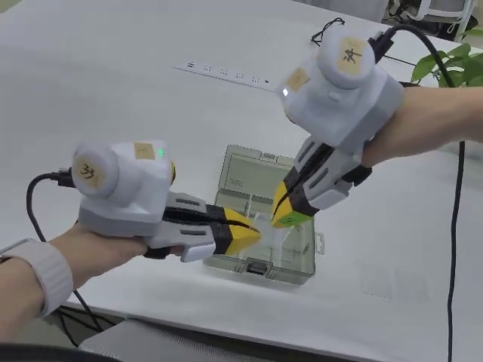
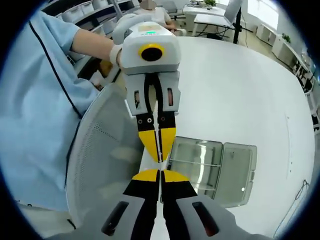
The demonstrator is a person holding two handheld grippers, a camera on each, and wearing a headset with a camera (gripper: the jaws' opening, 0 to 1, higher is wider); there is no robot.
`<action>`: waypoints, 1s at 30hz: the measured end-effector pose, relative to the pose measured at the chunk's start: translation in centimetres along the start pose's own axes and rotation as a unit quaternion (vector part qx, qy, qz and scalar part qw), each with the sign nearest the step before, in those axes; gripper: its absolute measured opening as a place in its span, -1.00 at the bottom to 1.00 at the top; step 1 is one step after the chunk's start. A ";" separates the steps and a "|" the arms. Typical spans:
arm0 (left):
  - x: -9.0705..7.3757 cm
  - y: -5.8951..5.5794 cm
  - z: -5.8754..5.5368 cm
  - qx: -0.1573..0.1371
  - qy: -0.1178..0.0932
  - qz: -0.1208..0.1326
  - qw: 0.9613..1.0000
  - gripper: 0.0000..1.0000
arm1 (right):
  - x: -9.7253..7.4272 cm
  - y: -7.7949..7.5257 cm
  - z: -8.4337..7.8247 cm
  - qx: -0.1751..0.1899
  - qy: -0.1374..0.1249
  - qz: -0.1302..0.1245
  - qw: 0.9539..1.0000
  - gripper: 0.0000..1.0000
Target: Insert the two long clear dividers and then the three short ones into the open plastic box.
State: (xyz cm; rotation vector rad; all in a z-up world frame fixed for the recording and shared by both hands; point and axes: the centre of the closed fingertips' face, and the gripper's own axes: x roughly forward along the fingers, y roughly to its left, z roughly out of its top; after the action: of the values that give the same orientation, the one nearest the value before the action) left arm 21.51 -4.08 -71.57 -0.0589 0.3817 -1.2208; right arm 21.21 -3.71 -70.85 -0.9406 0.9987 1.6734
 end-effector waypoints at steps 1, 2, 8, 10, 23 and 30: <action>0.0 0.0 -0.1 0.000 0.003 -0.001 1.000 -1.00 | 0.0 -0.1 0.1 -0.003 0.002 -0.001 1.000 -0.96; -0.1 0.0 -0.1 0.003 0.005 0.000 1.000 -1.00 | 0.1 0.0 0.0 0.000 0.005 -0.001 1.000 -0.96; -0.1 0.1 -0.3 0.009 0.015 0.006 1.000 -1.00 | 0.3 -0.1 0.1 0.009 0.014 -0.008 1.000 -0.96; -0.1 0.3 -0.4 0.012 0.015 0.010 1.000 -1.00 | 0.5 -0.4 0.1 0.012 0.016 -0.011 1.000 -0.96; -1.8 3.0 -1.4 -0.012 0.015 0.073 0.997 -0.53 | 0.8 -1.1 0.2 0.023 0.015 -0.022 0.999 -0.96; -2.7 4.2 -2.4 -0.010 0.031 0.106 0.994 -0.08 | 1.0 -3.1 0.3 0.055 0.018 -0.044 0.997 -0.96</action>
State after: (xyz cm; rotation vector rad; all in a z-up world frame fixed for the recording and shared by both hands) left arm 23.74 0.26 -74.21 0.0032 0.4428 -1.0115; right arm 23.85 -2.40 -72.29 -0.9306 1.0482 1.5175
